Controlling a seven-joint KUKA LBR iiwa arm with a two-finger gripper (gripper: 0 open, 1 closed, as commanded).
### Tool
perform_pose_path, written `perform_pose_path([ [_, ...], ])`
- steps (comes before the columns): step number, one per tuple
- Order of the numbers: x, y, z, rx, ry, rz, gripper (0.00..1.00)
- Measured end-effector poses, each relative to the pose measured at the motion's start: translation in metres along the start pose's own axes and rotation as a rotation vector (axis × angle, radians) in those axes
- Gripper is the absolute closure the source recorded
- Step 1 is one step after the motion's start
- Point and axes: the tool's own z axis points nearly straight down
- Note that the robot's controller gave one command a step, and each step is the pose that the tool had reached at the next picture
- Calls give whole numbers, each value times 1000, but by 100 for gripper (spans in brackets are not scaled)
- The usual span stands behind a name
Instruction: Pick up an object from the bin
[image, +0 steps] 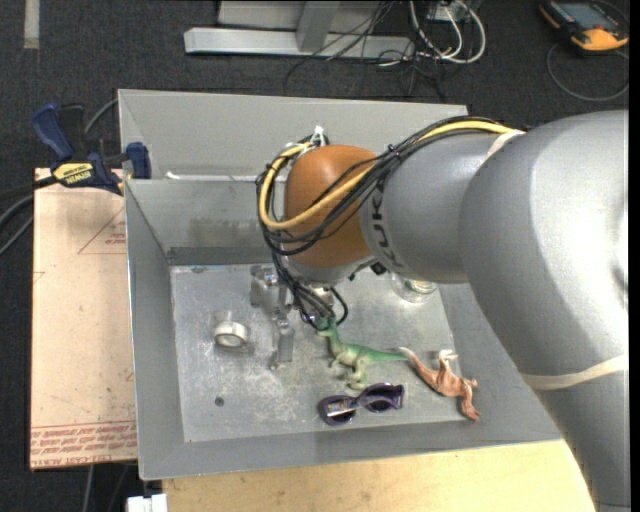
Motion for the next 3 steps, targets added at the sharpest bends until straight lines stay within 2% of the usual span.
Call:
perform_pose_path([
  [1,10,-20,-3,-3,-5,39,0],
  [2,39,-48,-3,-1,-3,-111,0],
  [3,79,-81,-3,-4,-8,-9,0],
])
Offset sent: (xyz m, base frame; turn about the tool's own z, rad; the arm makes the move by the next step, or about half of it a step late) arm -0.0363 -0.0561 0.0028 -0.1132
